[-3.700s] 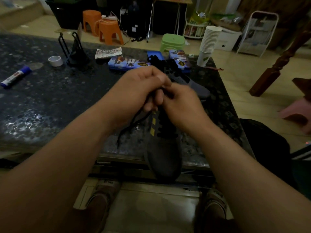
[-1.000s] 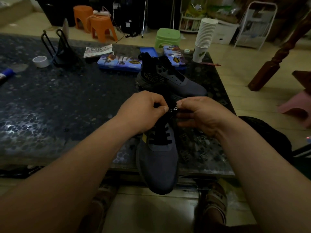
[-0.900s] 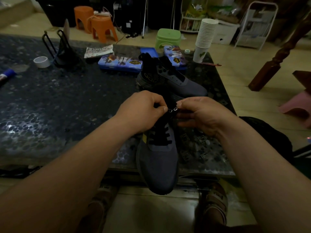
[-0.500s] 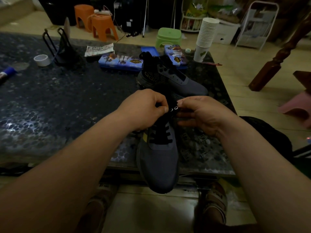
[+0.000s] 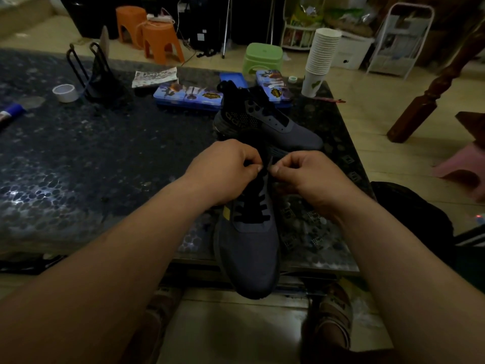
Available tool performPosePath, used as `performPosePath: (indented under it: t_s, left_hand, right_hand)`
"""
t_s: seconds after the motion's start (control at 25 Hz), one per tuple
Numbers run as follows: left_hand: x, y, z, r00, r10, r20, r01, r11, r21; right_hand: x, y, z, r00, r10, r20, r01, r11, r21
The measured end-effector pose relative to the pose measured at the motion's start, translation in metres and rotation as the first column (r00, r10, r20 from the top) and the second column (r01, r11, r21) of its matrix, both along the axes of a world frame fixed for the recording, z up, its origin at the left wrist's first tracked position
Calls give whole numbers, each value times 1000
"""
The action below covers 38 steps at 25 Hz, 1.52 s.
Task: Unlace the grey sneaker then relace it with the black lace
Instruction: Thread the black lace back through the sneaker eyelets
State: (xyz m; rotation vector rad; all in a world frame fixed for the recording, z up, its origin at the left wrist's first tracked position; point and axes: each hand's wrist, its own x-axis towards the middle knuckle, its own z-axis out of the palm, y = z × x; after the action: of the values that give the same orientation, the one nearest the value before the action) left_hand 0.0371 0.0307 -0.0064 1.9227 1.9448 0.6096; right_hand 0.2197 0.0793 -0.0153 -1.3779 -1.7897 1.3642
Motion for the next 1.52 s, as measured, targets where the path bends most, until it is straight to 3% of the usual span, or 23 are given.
performPosePath:
  t_s: [0.12, 0.28, 0.52, 0.64, 0.68, 0.72, 0.76, 0.84, 0.92, 0.96, 1.0, 1.04, 1.08, 1.12, 1.16, 1.2, 1.28, 1.4, 1.48, 1.52]
  left_hand:
    - [-2, -1, 0, 1000, 5, 9, -5, 1000, -2]
    - [-1, -1, 1, 1000, -15, 10, 15, 1000, -7]
    - [0, -2, 1, 998, -39, -39, 39, 999, 4]
    - [1, -3, 4, 998, -38, -43, 38, 999, -9]
    - [-1, -4, 6, 999, -34, -11, 34, 999, -22]
    - [-2, -5, 8, 999, -27, 33, 28, 999, -38]
    - [-4, -6, 10, 997, -18, 76, 22, 999, -45]
    - [-5, -8, 11, 991, -14, 130, 20, 999, -43]
    - [-4, -9, 11, 985, -15, 173, 23, 999, -44]
    - [-4, -9, 12, 972, 10, 236, 0, 999, -44]
    - [-5, -9, 13, 935, 56, 351, -42, 998, -47]
    - [-6, -9, 16, 857, 110, 504, -93, 994, -60]
    - [-8, -10, 19, 740, 152, 655, -132, 988, -80]
    - [-9, -11, 23, 618, 172, 767, -147, 984, -102]
    - [-10, -12, 25, 537, 168, 826, -140, 984, -109]
    - [-10, -14, 26, 519, 156, 840, -129, 986, -104]
    - [-8, -17, 24, 648, 127, 751, -143, 989, -44]
    - [-9, -20, 11, 930, 63, 363, -103, 990, 92]
    - [-9, -23, 2, 996, 10, 89, -18, 996, 88]
    - [-8, -26, -1, 999, 18, 27, -20, 994, 112]
  right_hand:
    - [0, -4, 1, 995, 10, 102, -23, 992, 122]
    - [-1, -7, 3, 994, -26, 102, 10, 988, 157]
    - [-2, -15, 5, 948, -47, 316, -86, 916, 393]
    - [0, -12, 6, 946, -16, 324, -119, 912, 393]
    - [3, -10, 5, 971, -40, 234, -41, 942, 332]
    - [5, -7, 6, 995, -94, 43, 83, 976, 202]
    - [7, -7, 7, 961, -176, -212, 179, 984, -8]
    - [11, -6, 13, 733, -361, -577, 164, 917, -365]
    - [12, -1, 17, 528, -510, -680, 145, 842, -519]
    - [14, 1, 20, 514, -549, -660, 174, 819, -546]
    - [18, 2, 22, 624, -521, -582, 242, 837, -490]
    - [24, 1, 22, 819, -404, -408, 285, 903, -322]
    - [32, -2, 23, 967, -232, -108, 221, 970, -105]
    - [40, -7, 23, 983, -65, 173, 59, 997, 41]
    - [47, -11, 24, 939, 58, 340, -91, 993, 81]
    - [51, -14, 26, 913, 129, 386, -164, 985, 57]
    - [61, -15, 31, 940, 83, 332, -100, 994, 33]
    - [82, -5, 34, 962, -179, 205, 176, 984, 34]
    - [93, -4, 36, 944, -329, -29, 325, 942, -85]
    - [95, -6, 39, 915, -377, -146, 357, 923, -146]
